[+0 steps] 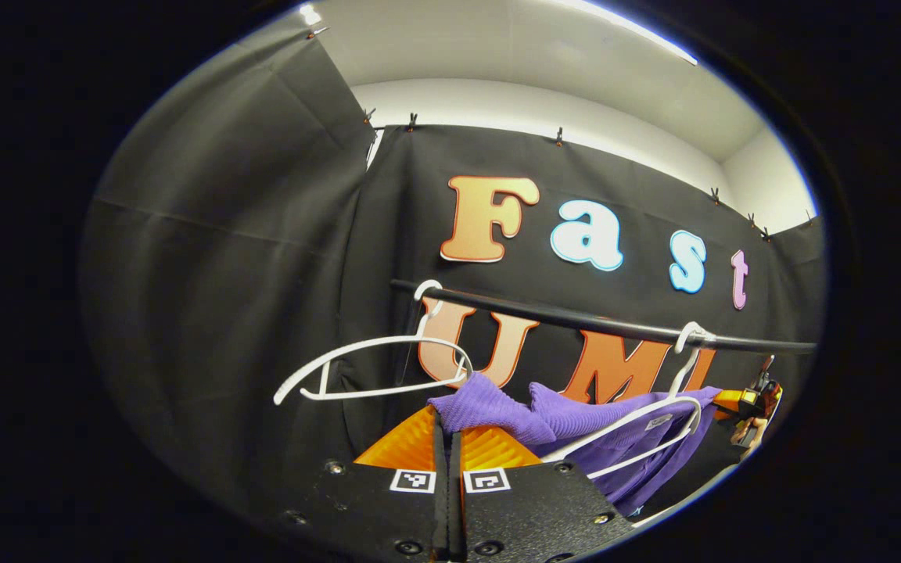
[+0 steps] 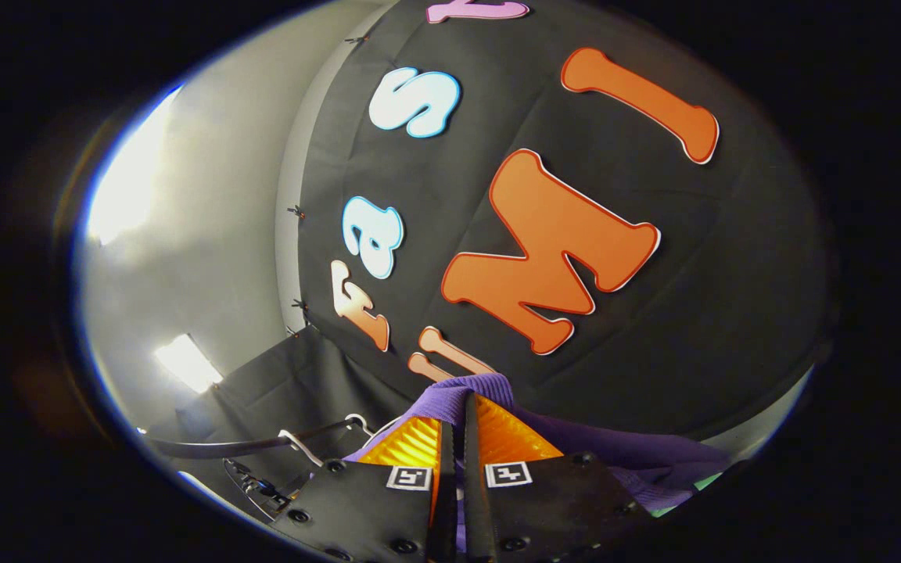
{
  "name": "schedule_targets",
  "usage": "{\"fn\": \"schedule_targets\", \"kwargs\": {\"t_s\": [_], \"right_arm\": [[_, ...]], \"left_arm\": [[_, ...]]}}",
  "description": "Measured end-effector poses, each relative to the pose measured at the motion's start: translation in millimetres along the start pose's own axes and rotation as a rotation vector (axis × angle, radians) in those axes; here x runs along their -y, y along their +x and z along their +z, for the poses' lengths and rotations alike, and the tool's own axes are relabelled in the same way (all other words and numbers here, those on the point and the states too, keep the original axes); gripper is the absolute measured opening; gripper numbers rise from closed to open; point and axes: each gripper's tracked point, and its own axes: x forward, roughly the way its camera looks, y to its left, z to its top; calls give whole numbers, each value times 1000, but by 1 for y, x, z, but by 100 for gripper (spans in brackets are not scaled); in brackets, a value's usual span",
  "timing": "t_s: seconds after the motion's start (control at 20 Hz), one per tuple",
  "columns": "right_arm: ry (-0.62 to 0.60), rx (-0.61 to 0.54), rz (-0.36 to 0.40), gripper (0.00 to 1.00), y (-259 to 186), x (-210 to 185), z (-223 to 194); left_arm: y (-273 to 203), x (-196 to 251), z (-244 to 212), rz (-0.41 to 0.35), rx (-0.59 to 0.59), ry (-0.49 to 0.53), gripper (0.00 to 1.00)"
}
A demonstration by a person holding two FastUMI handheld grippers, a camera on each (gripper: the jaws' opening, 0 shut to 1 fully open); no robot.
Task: Grasp the clothes on the hanger with both hands and then place them into the laundry hamper below.
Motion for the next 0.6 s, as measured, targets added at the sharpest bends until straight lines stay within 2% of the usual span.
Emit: {"fn": "schedule_targets", "kwargs": {"t_s": [0.25,0.5,0.6], "right_arm": [[23,-7,-69,12,11,37,-14],[21,-76,-131,12,8,69,-46],[6,-86,-178,12,3,85,-56]], "left_arm": [[1,-13,-32,28,-53,-30,0],[-4,-30,-68,58,-117,-56,0],[-9,-34,-86,67,-150,-66,0]]}}
